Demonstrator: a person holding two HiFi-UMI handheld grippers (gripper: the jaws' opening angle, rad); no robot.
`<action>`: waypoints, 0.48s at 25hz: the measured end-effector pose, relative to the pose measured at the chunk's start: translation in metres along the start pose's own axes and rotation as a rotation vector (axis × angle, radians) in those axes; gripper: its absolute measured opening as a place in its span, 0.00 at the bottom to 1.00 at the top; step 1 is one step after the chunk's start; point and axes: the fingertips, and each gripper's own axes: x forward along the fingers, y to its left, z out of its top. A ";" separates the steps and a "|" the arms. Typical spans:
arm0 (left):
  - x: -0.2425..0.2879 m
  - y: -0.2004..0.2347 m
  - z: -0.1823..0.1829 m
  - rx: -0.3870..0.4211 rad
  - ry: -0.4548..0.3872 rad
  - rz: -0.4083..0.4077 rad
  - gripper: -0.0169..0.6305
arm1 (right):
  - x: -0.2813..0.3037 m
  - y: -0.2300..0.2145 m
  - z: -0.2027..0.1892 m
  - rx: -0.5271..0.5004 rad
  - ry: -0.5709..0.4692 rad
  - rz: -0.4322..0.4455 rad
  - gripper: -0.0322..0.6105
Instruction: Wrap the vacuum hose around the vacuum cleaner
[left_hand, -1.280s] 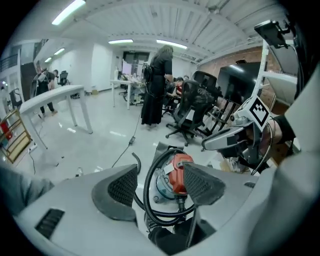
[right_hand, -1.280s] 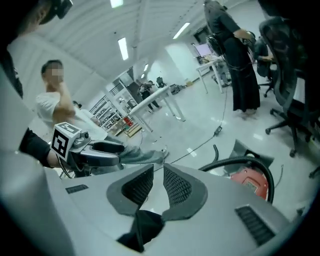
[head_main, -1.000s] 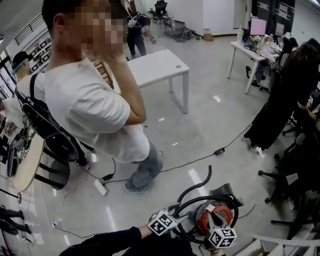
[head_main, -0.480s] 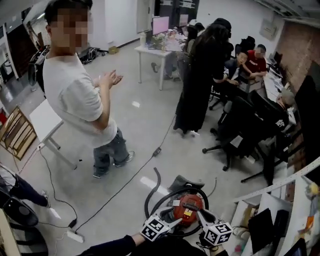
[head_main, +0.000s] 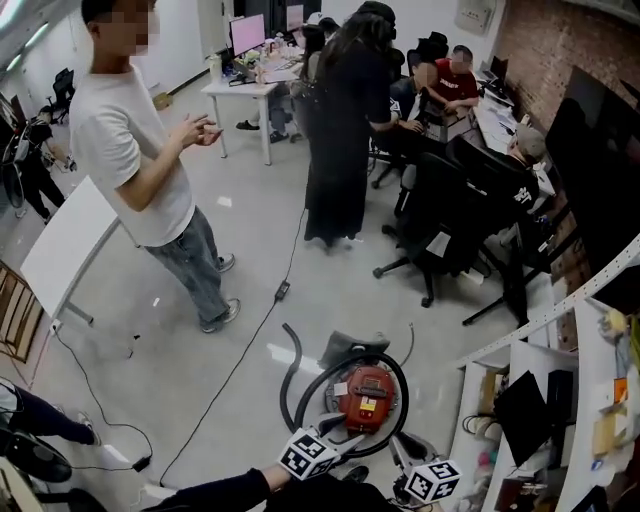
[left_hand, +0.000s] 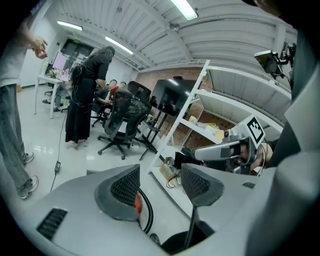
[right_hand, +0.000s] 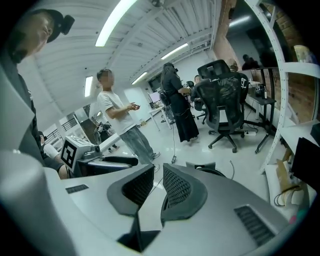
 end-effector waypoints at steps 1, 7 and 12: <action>-0.004 -0.007 0.003 0.004 -0.009 0.000 0.45 | -0.002 0.003 0.000 -0.001 -0.005 0.008 0.15; -0.047 -0.046 0.020 0.070 -0.092 0.086 0.45 | -0.022 0.052 0.012 -0.139 -0.053 0.127 0.15; -0.068 -0.104 -0.002 0.085 -0.137 0.191 0.45 | -0.070 0.063 -0.018 -0.189 -0.091 0.219 0.13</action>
